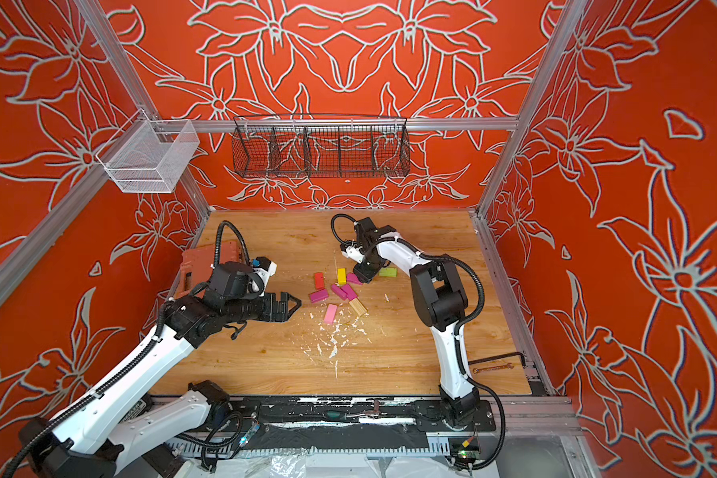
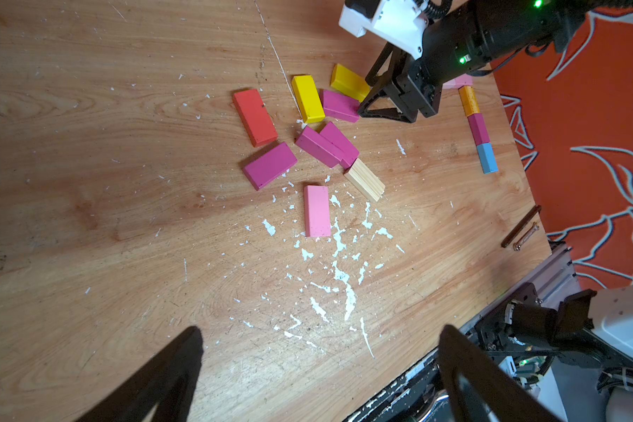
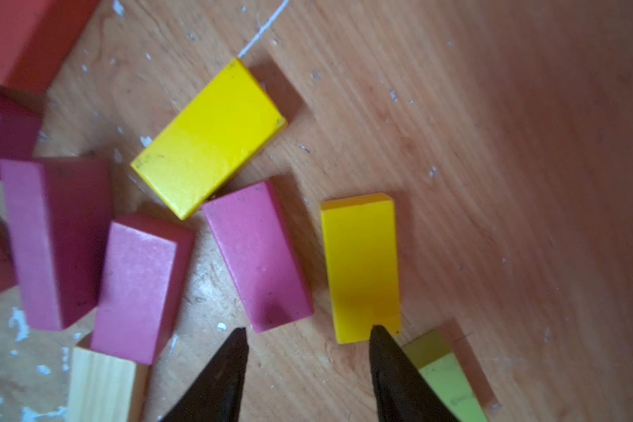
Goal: Assemble the number 7 with building blocks
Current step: Place the building block at the center of the board.
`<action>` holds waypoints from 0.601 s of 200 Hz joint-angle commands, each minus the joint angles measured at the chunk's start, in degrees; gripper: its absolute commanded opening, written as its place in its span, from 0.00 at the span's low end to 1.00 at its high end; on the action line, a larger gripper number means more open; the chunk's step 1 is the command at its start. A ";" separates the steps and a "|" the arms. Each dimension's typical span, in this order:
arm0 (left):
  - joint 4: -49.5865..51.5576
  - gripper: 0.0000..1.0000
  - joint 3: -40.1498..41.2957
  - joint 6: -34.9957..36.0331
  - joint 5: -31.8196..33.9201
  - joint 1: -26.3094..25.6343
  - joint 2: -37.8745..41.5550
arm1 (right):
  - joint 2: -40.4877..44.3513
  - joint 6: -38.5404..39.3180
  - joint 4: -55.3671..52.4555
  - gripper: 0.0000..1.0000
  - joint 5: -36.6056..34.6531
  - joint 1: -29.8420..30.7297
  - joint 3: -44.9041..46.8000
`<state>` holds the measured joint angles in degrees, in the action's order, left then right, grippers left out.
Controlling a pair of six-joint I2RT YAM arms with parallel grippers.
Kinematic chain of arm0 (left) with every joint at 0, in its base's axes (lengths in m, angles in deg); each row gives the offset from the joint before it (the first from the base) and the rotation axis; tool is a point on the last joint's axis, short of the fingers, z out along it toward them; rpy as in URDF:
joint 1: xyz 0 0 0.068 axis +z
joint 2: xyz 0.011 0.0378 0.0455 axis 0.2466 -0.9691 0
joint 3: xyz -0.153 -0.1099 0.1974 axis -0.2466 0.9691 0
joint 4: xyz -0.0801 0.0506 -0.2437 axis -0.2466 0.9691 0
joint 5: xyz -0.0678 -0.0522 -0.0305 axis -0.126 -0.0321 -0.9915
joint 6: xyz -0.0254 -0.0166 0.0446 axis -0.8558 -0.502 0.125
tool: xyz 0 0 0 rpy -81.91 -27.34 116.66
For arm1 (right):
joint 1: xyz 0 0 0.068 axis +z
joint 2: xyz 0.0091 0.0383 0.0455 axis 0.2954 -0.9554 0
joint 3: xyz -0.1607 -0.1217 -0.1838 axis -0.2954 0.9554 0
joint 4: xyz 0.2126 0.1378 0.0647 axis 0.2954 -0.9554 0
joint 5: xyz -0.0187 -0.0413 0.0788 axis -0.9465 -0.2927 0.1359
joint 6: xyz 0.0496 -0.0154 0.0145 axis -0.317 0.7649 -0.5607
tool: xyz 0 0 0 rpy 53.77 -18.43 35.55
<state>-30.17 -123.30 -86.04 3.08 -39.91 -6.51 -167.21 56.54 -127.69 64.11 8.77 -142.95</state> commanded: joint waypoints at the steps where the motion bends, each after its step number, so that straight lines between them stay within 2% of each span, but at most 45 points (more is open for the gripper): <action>1: 2.13 0.98 -1.26 -0.37 0.69 -0.39 0.86 | 2.41 -5.22 -2.93 0.60 3.62 -0.12 -4.47; 21: 3.36 0.98 -1.47 -0.49 1.42 -0.39 1.49 | 2.59 -10.65 -2.09 0.63 4.43 -0.12 -5.77; 50: 5.96 0.98 -1.65 -0.95 2.65 -0.39 3.28 | 0.84 -18.99 -2.54 0.66 1.94 -0.38 -8.54; 120: 9.33 0.98 0.77 -0.91 4.64 -0.39 11.56 | -2.40 -28.16 -1.49 0.66 -1.62 -0.57 -9.57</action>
<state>-22.76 -123.28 -86.63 6.31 -39.91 2.84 -168.25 34.00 -128.52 64.31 8.38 -152.06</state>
